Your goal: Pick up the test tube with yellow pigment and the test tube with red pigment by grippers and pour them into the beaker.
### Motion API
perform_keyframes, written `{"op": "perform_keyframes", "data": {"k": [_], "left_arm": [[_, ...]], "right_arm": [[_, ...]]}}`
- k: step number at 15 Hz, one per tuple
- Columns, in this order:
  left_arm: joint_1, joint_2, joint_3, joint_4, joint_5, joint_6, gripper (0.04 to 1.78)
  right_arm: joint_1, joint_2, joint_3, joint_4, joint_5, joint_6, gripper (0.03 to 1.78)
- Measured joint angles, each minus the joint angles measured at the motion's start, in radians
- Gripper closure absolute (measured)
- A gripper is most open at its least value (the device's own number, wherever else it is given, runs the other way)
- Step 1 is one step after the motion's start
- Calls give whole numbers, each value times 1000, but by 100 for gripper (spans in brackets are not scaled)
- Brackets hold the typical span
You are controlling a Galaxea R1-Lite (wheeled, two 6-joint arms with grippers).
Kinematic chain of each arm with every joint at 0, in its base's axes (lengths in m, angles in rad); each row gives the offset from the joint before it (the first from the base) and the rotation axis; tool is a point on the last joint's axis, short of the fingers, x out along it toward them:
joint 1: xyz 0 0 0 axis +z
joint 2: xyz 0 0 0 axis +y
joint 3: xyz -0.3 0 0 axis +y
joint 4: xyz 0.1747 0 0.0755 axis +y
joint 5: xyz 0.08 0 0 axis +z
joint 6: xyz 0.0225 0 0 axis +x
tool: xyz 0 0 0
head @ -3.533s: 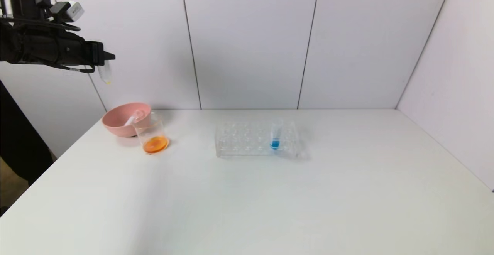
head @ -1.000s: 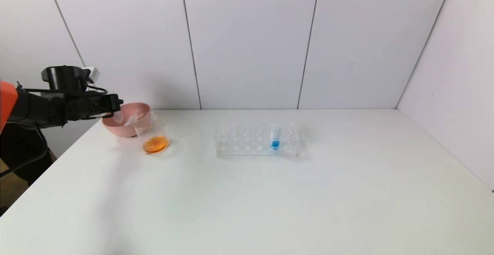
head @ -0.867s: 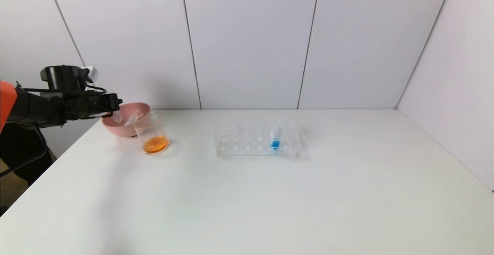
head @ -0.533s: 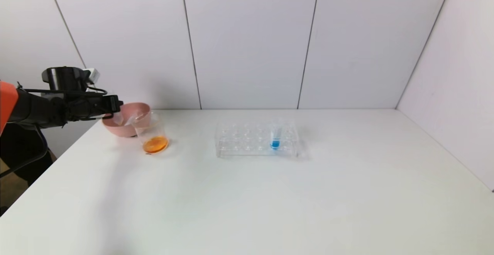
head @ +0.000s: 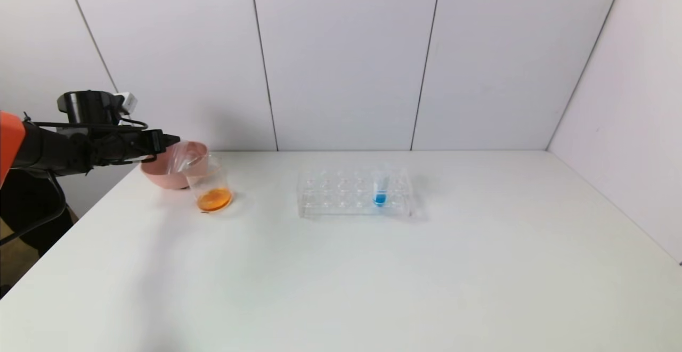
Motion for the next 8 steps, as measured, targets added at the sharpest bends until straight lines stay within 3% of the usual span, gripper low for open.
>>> {"op": "perform_keyframes", "data": {"k": [3,8], "left_arm": [[0,-10,12,-9,0,7,10],[-3,-99,59,-14,-1,59,6]], "right_arm": [[0,0,0,0,0,0,11],[0,0,0,0,0,0,11]]}}
